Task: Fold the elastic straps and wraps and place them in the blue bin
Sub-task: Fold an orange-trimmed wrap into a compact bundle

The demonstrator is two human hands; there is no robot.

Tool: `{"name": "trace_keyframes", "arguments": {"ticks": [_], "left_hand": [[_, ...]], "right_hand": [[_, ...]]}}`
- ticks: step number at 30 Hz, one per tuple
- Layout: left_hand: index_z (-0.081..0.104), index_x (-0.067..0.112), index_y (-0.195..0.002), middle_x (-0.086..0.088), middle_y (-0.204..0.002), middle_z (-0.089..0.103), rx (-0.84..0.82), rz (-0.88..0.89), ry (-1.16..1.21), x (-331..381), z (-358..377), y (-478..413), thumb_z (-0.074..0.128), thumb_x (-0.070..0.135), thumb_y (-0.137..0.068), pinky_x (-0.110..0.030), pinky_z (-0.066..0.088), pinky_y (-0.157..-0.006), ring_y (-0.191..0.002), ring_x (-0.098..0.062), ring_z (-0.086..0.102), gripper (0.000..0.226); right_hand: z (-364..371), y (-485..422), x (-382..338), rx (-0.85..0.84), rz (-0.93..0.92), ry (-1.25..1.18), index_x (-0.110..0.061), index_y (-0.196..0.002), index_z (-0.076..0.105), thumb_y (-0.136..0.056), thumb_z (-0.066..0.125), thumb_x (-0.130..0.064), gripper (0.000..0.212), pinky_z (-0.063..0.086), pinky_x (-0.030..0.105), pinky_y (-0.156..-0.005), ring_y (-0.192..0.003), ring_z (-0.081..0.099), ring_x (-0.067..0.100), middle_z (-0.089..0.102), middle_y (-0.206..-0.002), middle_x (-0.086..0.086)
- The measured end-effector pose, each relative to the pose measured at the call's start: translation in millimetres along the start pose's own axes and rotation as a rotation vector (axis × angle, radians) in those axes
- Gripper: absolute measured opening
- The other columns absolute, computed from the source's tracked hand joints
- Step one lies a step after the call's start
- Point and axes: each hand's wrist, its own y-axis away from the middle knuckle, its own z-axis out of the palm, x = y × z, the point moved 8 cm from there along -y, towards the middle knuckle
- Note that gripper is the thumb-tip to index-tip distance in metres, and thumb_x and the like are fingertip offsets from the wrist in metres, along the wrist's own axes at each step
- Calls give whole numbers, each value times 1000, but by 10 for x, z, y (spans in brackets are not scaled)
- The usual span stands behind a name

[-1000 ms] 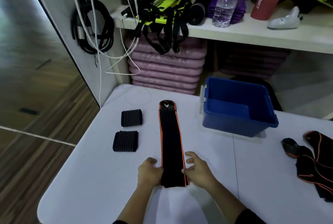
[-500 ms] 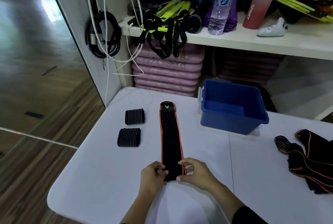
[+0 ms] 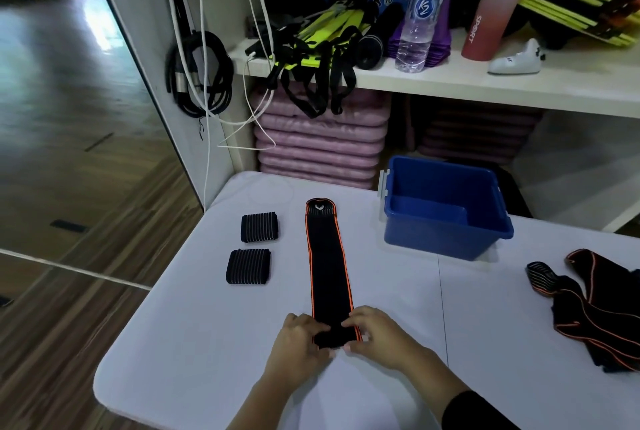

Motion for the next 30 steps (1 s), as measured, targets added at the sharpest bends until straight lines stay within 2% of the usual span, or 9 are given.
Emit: {"name": "trace_keyframes", "arguments": {"ticks": [4,9,11,15,18,20,24,27,30], "left_hand": [[56,21,-127,7,-117,56,-5,71,-13,66,19,-27,59,37,-84,-7,25,-83,-103,-7,36,45],[58,18,-124,2,-114,50,-35,96,-16,100,72,-65,55,36,-88,-19,39,-90,-110,-12,39,40],[55,21,-128,3,-117,49,-39,109,-37,104,81,-59,54,37,-88,-16,38,-89,-110,-11,38,43],[49,24,-133,5,-120,50,-56,123,-86,93,106,-54,63,29,-80,-11,31,-85,-108,-13,40,55],[57,23,-125,2,-113,56,7,162,-87,132,80,-40,55,15,-79,-16,36,-81,-104,-18,46,47],[64,22,-114,0,-101,61,53,184,-62,137,71,-41,51,9,-75,-18,39,-76,-96,-19,48,42],[66,18,-104,1,-96,61,37,186,-16,132,102,-39,43,8,-69,-15,37,-76,-92,-15,45,42],[63,23,-107,10,-88,61,52,71,139,89,53,-52,48,12,-75,-17,42,-76,-88,-12,51,37],[59,26,-115,13,-82,62,61,-35,264,15,22,-73,57,22,-83,-18,46,-72,-80,-7,58,32]], "right_hand": [[-17,-20,18,4,-23,18,-25,-123,58,-87,61,-36,38,35,16,-90,-106,44,9,54,-111,-7],[-45,-67,1,-10,-46,18,-32,-117,60,-85,62,-26,33,39,18,-92,-102,49,8,57,-109,-8],[-48,-84,3,-1,-42,18,-33,-115,61,-83,64,-24,34,38,18,-91,-102,48,7,56,-107,-10],[-52,-86,-11,-18,-67,45,-29,-119,59,-73,73,-25,48,40,16,-83,-95,49,8,52,-103,-11],[-44,-78,-15,2,-95,112,-26,-122,55,-67,76,-25,59,36,14,-83,-101,48,8,52,-105,-10],[-36,-63,-41,41,-145,176,-26,-121,56,-71,71,-26,52,32,10,-81,-102,46,7,55,-108,-9],[-34,-21,-79,59,-186,173,-25,-109,62,-77,58,-28,33,35,10,-76,-89,42,1,51,-91,-16],[-76,-20,-53,52,-119,26,-24,-99,65,-84,59,-31,19,42,17,-72,-79,50,5,55,-85,-10],[-122,-26,18,46,-28,-161,-28,-98,59,-88,59,-33,11,40,18,-63,-65,49,6,55,-73,-8]]}}
